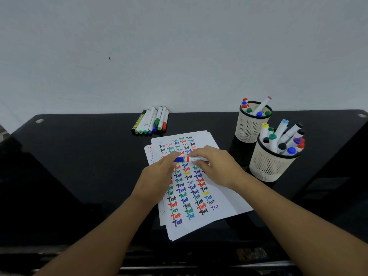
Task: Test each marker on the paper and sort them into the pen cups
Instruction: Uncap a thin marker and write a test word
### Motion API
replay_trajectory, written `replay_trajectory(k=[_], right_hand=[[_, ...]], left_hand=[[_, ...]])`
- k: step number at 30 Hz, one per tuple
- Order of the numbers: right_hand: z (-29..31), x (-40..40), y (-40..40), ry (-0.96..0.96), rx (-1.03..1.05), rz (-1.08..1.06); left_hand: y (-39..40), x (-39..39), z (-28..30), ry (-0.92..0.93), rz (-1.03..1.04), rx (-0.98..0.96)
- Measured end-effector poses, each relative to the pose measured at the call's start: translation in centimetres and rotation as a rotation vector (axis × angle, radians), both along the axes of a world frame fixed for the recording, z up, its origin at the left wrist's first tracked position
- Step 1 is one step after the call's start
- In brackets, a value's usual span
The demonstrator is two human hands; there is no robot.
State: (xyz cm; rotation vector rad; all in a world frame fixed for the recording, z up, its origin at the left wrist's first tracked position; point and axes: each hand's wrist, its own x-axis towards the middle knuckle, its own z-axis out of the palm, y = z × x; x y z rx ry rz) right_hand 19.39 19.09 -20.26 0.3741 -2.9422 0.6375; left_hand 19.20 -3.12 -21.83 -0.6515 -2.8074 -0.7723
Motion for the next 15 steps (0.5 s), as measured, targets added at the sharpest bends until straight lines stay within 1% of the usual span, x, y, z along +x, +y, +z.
replay_trajectory(k=[4, 8, 10, 15], right_hand=[[0.5, 0.3, 0.4, 0.055, 0.142, 0.06], [1.3, 0.3, 0.5, 0.04, 0.24, 0.108], [1.5, 0.2, 0.5, 0.028, 0.25, 0.115], [0.8, 0.5, -0.1, -0.021, 0.193, 0.153]], left_hand=[[0.1, 0.1, 0.2, -0.012, -0.003, -0.04], [0.2, 0.1, 0.2, -0.021, -0.015, -0.063], [0.2, 0.0, 0.1, -0.033, -0.009, -0.056], [0.0, -0.7, -0.9, -0.051, -0.005, -0.006]])
